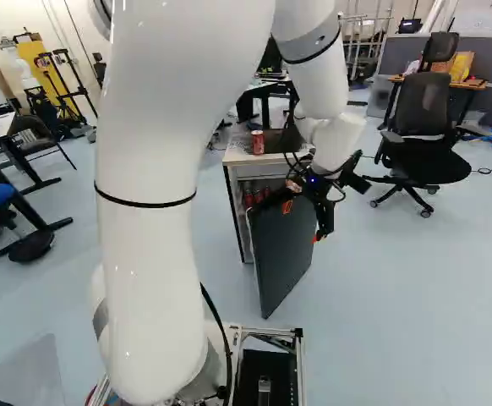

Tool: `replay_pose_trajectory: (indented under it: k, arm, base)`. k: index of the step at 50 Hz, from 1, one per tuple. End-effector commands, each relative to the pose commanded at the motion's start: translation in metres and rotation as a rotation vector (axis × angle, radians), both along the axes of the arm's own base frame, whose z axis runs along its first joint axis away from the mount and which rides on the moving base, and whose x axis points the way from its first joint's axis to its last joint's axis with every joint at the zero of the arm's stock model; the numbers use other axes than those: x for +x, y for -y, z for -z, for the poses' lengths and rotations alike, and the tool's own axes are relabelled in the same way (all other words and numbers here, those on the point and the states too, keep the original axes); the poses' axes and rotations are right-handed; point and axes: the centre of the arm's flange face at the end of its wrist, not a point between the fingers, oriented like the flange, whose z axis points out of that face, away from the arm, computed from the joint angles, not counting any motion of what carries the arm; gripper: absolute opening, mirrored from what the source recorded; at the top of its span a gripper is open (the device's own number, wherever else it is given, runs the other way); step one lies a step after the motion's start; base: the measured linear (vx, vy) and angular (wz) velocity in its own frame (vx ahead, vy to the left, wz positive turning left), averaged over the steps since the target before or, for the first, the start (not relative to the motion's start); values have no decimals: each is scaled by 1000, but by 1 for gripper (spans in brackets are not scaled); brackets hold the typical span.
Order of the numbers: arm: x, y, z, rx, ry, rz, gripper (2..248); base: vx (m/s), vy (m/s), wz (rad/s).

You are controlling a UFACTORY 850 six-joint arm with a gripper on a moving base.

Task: Grab a drink from the fridge

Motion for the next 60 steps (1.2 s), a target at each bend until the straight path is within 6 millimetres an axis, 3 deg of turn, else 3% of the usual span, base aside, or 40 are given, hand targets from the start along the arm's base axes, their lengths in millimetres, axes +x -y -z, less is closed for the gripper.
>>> replay_pose_trajectory:
  k: [36, 60]
  arm:
    - [12, -52, 3, -45, -1, -138, 247]
    - [32, -78, 5, -117, 38, -240, 247]
  base:
    - [0, 0, 0]
    - [0, 0, 0]
